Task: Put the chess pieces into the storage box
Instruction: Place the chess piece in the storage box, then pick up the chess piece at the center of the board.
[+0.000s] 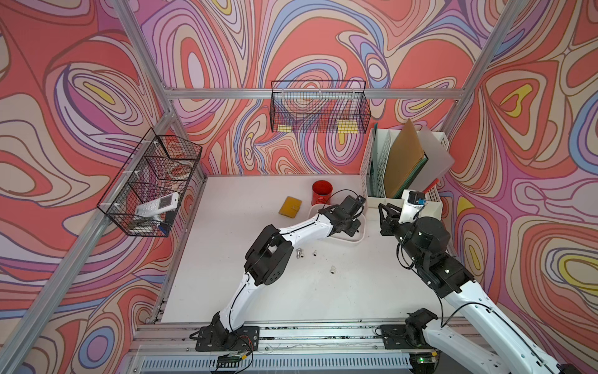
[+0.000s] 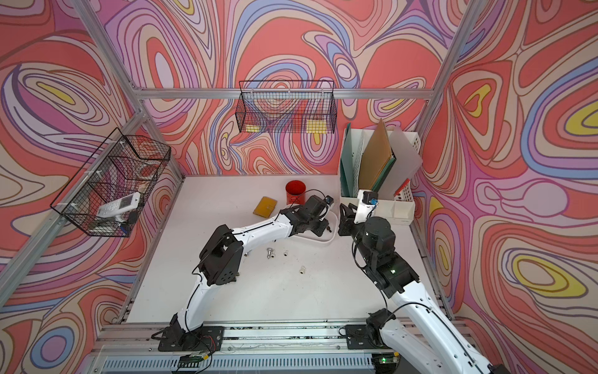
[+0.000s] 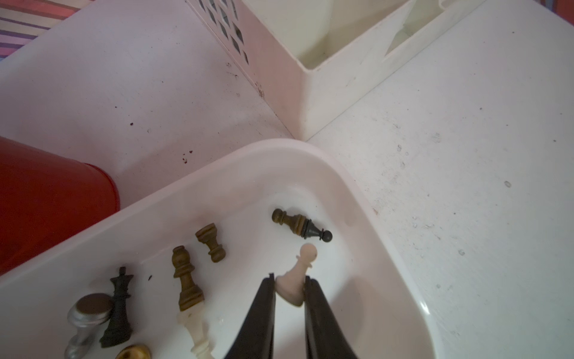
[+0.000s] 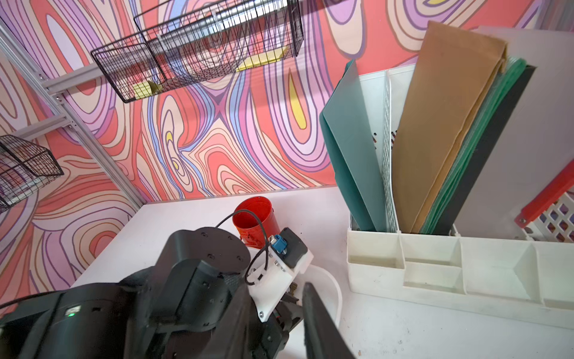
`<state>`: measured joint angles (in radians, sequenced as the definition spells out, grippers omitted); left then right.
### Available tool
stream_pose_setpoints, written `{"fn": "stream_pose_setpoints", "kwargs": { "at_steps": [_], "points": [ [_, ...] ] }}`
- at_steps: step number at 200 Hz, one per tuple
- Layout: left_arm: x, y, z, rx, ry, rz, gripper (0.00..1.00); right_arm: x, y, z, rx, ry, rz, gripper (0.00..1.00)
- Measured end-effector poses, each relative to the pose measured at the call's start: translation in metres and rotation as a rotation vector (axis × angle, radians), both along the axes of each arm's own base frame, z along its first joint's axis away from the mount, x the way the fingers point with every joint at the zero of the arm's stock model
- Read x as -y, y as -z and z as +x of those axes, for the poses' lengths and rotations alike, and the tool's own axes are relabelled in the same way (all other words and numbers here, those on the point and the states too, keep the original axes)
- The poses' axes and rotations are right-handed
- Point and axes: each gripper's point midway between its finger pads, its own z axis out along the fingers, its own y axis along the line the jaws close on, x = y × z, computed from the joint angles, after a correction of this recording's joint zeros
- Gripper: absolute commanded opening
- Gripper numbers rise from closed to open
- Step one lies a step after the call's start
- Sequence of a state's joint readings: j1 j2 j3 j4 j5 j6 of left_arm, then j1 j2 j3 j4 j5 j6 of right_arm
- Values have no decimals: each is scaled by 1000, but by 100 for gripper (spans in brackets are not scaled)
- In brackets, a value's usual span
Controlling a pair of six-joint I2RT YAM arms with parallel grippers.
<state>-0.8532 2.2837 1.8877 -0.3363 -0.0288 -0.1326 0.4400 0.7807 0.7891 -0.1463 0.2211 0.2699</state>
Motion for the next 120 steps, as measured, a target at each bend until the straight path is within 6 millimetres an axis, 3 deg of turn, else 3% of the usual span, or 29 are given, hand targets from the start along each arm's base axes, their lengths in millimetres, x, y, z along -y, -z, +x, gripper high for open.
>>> {"fn": "stream_pose_setpoints", "kwargs": {
  "at_steps": [73,120],
  "points": [
    [-12,18,36,-22,-106,-20,29,8,-5,-7,14,24,-12,31],
    [-10,21,36,-41,-116,-40,33,10,-8,-12,20,24,-8,31]
  ]
}}
